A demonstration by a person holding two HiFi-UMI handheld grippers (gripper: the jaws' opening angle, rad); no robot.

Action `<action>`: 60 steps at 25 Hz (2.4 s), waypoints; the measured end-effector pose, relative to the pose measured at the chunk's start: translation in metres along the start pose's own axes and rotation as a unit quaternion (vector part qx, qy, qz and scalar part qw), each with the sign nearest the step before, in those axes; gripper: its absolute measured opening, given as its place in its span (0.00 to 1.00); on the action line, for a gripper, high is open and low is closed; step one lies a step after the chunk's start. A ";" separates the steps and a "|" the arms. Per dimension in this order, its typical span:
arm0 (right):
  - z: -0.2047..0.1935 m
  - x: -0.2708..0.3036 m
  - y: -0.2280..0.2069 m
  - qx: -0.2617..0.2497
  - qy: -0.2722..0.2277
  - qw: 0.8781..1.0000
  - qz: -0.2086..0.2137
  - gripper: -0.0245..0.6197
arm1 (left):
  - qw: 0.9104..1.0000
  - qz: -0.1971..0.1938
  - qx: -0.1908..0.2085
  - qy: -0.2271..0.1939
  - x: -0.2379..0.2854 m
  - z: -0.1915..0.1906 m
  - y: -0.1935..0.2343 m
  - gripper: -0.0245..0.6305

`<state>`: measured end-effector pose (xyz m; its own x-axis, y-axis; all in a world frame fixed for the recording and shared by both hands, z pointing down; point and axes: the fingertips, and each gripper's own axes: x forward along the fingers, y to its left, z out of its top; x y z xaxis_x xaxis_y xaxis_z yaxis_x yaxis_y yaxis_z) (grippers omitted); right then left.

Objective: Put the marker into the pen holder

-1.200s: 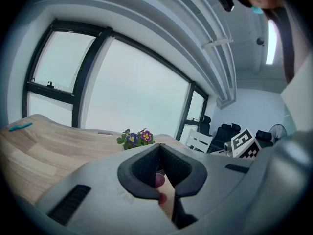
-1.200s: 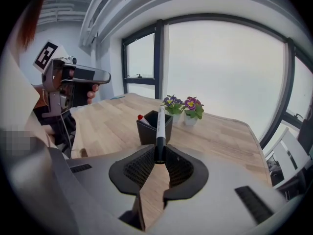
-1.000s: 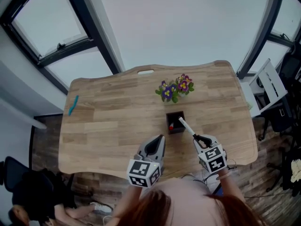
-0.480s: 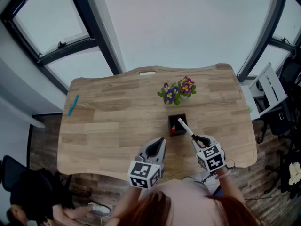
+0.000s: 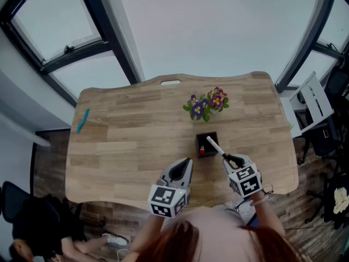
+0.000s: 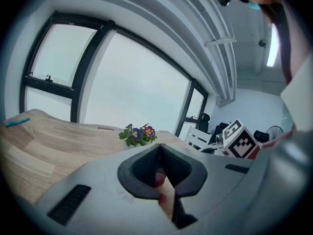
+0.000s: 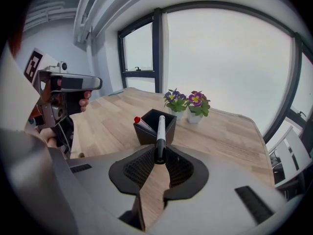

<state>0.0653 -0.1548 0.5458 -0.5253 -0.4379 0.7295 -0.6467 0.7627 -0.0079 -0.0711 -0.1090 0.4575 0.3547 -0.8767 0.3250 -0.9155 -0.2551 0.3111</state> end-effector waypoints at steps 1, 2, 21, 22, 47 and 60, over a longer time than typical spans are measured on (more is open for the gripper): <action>0.001 0.001 -0.001 0.001 0.000 1.000 0.000 0.13 | 1.000 0.001 -0.002 0.001 0.001 0.000 0.001 0.04; 0.003 0.002 -0.001 0.002 -0.001 1.000 0.001 0.13 | 1.000 0.001 -0.003 0.001 0.002 0.000 0.003 0.04; 0.033 0.028 -0.001 0.004 -0.014 1.000 0.021 0.14 | 1.000 0.008 -0.024 0.015 0.015 -0.007 0.023 0.04; 0.035 0.031 -0.001 0.004 -0.014 1.000 0.022 0.14 | 1.000 0.009 -0.025 0.016 0.015 -0.007 0.024 0.04; 0.052 0.033 -0.004 0.034 -0.069 0.997 0.005 0.18 | 1.000 0.029 -0.008 0.009 0.020 0.009 0.046 0.04; 0.079 -0.015 -0.009 0.076 -0.185 0.979 -0.043 0.10 | 0.999 0.044 0.024 -0.020 0.007 0.035 0.035 0.04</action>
<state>0.0349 -0.1930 0.4810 -0.6108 -0.6614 0.4354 -0.7579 0.6476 -0.0795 -0.1070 -0.1383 0.4389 0.2659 -0.9119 0.3127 -0.9511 -0.1952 0.2394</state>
